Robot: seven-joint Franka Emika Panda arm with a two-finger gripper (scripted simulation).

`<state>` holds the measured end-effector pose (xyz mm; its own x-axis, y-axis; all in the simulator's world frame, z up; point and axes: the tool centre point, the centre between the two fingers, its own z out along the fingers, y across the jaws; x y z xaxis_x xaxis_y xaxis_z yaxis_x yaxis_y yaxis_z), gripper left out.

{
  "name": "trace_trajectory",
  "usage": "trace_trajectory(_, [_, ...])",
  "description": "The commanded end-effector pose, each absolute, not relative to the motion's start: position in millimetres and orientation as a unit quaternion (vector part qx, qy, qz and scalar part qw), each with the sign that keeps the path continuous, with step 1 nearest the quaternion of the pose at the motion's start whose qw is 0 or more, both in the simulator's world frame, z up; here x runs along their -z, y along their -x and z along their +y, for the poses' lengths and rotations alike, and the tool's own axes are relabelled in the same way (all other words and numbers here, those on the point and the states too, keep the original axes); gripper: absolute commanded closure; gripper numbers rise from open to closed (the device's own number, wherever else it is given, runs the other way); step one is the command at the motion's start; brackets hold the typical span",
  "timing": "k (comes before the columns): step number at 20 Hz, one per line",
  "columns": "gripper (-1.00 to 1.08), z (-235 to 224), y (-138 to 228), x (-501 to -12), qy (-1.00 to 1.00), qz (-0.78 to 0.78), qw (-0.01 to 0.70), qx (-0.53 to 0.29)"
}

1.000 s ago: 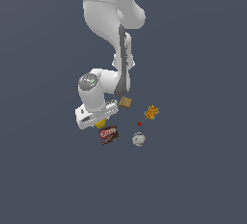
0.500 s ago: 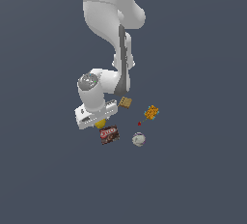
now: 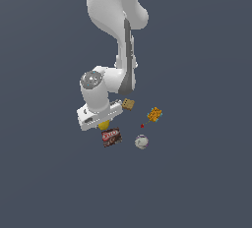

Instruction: Pick up a designated object from a clutter of objects.

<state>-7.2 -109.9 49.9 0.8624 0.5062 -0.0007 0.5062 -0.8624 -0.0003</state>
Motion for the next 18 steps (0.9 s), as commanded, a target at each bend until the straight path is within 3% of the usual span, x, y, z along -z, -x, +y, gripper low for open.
trace_trajectory(1, [1.08,-103,3,-64,0.965,-0.263,0.000,0.000])
trace_trajectory(18, [1.08,-27,-46,-219,0.965,-0.262,-0.001,0.000])
